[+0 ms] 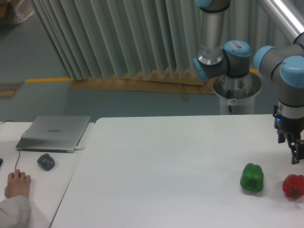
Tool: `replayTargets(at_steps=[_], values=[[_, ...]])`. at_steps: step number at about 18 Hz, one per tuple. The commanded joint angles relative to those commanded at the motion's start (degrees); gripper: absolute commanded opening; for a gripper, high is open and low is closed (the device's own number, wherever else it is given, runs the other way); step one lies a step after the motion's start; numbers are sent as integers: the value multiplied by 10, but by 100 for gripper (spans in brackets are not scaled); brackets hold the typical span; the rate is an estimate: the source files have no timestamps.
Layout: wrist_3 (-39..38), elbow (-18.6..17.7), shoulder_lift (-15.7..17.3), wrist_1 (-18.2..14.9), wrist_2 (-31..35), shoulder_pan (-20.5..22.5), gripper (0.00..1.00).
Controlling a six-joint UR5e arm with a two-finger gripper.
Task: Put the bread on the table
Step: 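Raise the gripper and move it away from the peppers, out of view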
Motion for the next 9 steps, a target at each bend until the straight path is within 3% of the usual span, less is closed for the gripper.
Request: replayTargets(at_steps=[9], values=[[-10,-4,0,4,4,6,100]])
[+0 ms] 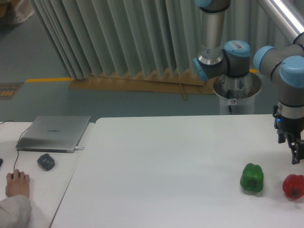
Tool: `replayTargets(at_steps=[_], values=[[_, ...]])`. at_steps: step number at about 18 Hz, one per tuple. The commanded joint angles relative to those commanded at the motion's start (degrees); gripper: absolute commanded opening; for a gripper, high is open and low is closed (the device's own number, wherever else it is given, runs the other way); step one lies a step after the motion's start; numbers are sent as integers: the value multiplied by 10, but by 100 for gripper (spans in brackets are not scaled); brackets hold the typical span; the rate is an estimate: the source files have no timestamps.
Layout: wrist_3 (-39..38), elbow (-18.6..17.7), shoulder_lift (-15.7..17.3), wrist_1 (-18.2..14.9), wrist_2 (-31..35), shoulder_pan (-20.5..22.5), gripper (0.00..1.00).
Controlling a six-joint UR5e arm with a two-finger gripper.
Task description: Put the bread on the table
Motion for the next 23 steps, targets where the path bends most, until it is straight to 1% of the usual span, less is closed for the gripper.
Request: replayTargets(at_steps=[2,10,14,16,23], values=[[-2,-1,0,1,1,4,100],[17,-2,4,1,-2,54,100],[86,-7,4,1,-3,76,100],[101,-9,4,1,-5,88,100],[115,-11,4,-2,-5,97,100]])
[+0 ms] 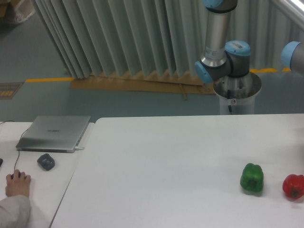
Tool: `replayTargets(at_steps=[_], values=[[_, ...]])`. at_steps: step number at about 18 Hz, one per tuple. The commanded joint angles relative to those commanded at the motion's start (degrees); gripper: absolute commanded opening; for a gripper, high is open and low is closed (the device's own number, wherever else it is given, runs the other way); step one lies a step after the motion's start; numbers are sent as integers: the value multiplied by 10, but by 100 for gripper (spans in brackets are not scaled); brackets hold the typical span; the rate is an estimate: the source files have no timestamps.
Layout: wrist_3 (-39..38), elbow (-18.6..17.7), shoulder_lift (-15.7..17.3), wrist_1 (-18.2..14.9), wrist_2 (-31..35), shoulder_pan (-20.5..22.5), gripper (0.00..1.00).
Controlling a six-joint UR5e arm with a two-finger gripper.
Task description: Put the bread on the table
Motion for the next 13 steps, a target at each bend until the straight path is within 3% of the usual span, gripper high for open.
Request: replayTargets(at_steps=[2,5,7,13], values=[[24,0,-1,1,0,4,100],[120,1,-6,4,-1,39,100],[155,9,-28,13,-2,60,100],[181,39,-72,44,-40,109,100]])
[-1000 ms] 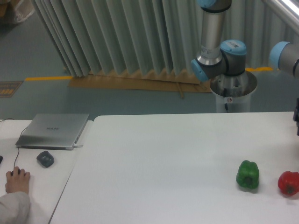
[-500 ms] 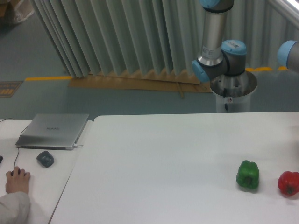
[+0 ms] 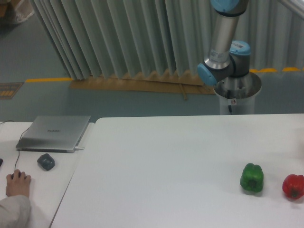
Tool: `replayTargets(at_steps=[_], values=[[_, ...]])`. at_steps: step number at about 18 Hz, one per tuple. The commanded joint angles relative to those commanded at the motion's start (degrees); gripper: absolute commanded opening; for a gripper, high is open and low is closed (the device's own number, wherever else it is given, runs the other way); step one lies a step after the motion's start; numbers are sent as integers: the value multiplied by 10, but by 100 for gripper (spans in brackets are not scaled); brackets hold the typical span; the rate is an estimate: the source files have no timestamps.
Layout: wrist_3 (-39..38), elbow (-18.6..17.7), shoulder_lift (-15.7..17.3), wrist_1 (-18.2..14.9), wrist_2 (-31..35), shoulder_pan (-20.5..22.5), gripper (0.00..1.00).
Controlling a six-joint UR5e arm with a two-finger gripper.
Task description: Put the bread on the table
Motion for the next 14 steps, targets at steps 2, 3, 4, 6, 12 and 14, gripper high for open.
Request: replayTargets(at_steps=[2,3,4,6,12,14], values=[[4,2,-5,2,-6,17,100],[12,4,-7,2,-20,26,100],[25,8,-12,2,-33,28,100],[34,12,-13,2,-34,31,100],[100,12,-19,3,-28,37,100],[99,11,-19,3,-19,34,100]])
